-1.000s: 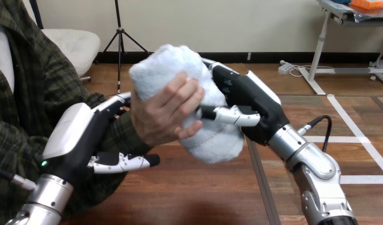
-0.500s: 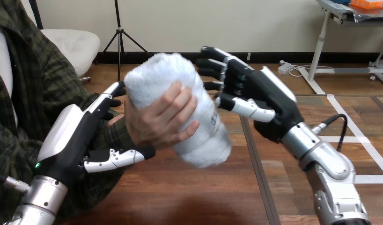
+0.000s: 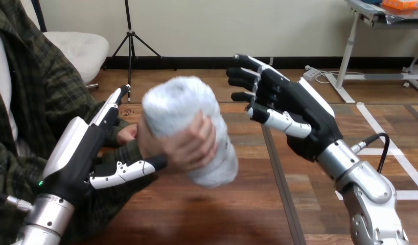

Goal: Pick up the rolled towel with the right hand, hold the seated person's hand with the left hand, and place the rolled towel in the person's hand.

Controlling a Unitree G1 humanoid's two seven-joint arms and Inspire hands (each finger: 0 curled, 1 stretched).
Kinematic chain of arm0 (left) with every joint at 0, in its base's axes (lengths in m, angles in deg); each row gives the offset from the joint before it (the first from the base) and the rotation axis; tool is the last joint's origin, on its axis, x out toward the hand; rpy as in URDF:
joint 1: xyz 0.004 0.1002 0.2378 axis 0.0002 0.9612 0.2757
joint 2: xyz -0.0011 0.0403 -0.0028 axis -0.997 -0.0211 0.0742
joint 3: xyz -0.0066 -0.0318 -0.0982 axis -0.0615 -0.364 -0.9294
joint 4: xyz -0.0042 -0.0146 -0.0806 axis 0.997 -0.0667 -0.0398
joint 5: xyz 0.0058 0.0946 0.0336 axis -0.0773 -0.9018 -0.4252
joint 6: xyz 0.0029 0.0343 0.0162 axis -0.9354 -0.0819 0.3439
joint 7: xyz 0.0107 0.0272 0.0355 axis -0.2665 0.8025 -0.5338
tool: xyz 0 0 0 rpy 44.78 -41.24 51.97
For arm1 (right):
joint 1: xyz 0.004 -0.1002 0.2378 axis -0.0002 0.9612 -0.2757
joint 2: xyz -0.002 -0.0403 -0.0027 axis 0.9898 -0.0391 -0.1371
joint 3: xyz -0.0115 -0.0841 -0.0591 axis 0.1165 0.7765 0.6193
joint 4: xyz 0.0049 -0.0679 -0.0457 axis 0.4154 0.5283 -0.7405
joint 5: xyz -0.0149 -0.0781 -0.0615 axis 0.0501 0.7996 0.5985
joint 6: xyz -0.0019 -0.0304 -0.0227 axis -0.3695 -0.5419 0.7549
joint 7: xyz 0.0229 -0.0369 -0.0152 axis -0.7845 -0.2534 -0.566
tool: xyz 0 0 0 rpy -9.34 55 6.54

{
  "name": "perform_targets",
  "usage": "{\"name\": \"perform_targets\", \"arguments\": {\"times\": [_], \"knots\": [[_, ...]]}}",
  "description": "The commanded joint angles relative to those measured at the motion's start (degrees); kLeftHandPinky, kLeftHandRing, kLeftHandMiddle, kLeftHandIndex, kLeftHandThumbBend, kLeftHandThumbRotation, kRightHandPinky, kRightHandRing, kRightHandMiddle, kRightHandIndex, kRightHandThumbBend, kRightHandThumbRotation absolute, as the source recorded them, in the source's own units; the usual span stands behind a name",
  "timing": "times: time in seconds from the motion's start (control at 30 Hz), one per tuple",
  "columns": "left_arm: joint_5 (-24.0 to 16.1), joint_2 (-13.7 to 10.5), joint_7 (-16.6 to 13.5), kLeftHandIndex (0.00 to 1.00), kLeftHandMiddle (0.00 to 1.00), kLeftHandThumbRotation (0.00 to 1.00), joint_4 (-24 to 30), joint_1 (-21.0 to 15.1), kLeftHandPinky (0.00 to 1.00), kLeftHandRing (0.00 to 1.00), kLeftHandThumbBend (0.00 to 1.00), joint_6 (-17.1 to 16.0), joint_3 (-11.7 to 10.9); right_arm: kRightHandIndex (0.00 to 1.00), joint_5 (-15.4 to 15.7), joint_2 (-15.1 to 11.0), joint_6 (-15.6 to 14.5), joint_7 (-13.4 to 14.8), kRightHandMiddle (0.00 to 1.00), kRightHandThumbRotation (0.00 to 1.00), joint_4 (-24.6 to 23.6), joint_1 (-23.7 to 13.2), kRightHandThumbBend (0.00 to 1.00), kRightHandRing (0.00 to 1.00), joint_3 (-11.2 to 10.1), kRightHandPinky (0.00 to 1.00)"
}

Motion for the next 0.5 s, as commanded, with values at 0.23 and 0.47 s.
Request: {"name": "perform_targets", "arguments": {"times": [0.23,0.47], "knots": [[2.92,1.81,-0.1,1.0,1.0,0.74,-3.81,-1.76,0.99,1.0,1.0,-7.18,0.11,0.89,-0.63,-0.18,2.42,0.1,0.86,0.5,-2.24,1.46,1.0,0.88,-0.63,0.82],[5.07,3.87,0.27,1.0,1.0,0.8,-5.82,-0.8,1.0,1.0,1.0,-12.56,0.67,0.88,-0.82,-0.05,5.59,-0.81,0.85,0.54,-1.99,3.12,1.0,0.86,-0.57,0.79]]}}
